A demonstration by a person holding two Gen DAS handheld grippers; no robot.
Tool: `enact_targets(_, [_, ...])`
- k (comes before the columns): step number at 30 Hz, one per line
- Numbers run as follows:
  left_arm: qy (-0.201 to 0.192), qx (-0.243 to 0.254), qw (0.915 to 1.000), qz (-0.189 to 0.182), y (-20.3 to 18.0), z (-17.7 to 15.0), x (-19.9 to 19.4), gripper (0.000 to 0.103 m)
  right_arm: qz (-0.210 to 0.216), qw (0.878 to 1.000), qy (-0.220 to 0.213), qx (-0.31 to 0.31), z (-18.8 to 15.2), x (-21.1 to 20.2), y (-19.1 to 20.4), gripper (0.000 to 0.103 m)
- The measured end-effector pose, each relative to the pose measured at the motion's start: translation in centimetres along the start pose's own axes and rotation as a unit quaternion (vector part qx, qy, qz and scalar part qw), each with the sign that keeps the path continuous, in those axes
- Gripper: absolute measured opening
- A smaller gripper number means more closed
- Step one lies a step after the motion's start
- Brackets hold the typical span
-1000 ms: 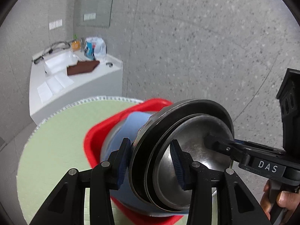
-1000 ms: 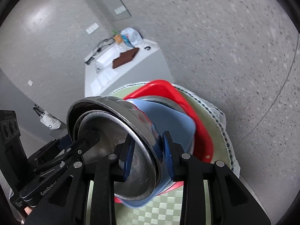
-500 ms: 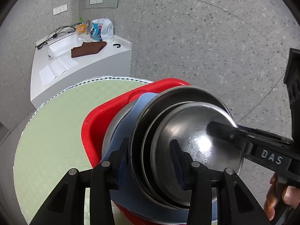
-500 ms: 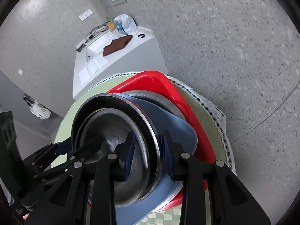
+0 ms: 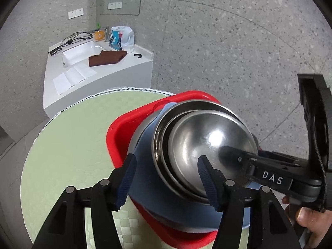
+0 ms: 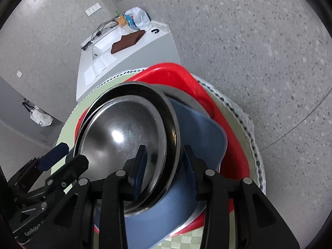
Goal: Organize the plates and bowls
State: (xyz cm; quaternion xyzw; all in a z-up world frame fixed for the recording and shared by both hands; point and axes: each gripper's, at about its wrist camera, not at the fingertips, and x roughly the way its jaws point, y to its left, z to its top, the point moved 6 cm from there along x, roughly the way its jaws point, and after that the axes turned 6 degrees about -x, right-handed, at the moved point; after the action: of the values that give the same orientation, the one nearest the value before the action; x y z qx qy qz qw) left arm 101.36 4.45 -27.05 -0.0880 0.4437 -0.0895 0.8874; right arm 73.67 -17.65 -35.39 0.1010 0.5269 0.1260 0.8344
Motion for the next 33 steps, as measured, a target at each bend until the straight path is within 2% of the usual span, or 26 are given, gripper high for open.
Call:
enact_targets(5, [-0.015, -0.013, 0.9998, 0.008, 0.5, -1.3, -2.5, 0.066, 0.005, 1.0, -0.009, -0.007, -0.9, -0.8, 0.9, 0.048])
enact_targets(8, [-0.036, -0.021, 0.999, 0.016, 0.8, -2.2, -5.1, 0.072, 0.018, 0.999, -0.035, 0.007, -1.1, -2.1, 0.8, 0.057])
enact_targets(10, [-0.054, -0.027, 0.9979, 0.025, 1.2, -3.0, -7.1, 0.075, 0.021, 0.998, -0.053, 0.011, -1.1, -3.2, 0.6, 0.066])
enact_targets(12, [-0.072, -0.033, 0.9961, 0.037, 1.6, -4.1, -9.5, 0.077, 0.003, 0.998, -0.068, 0.003, -1.3, -4.8, 0.6, 0.066])
enact_targets(15, [-0.103, -0.044, 0.9921, 0.057, 2.3, -6.3, -13.6, 0.084, -0.001, 0.996, -0.091, -0.011, -2.0, -7.2, 1.2, 0.067])
enact_targets(17, [-0.12, -0.047, 0.9895, 0.066, 2.3, -7.9, -16.2, 0.088, -0.011, 0.993, -0.11, -0.027, -2.8, -9.4, 2.1, 0.072])
enact_targets(21, [-0.162, -0.047, 0.9828, 0.076, 1.5, -11.6, -22.7, 0.098, -0.018, 0.987, -0.149, -0.062, -5.6, -14.0, 4.9, 0.08])
enact_targets(23, [-0.179, -0.048, 0.9799, 0.073, 0.9, -13.6, -25.7, 0.1, -0.02, 0.983, -0.165, -0.073, -7.3, -16.4, 6.4, 0.082])
enact_targets(25, [-0.198, -0.047, 0.9764, 0.073, 0.5, -15.8, -29.0, 0.102, -0.023, 0.98, -0.178, -0.083, -9.1, -18.5, 7.8, 0.092])
enact_targets(26, [-0.207, -0.046, 0.9743, 0.077, 0.4, -17.1, -30.5, 0.102, -0.021, 0.978, -0.185, -0.089, -10.2, -19.7, 8.6, 0.092])
enact_targets(33, [-0.241, -0.032, 0.9644, 0.103, 0.0, -28.7, -41.1, 0.102, -0.017, 0.967, -0.23, -0.109, -18.2, -27.0, 13.0, 0.103])
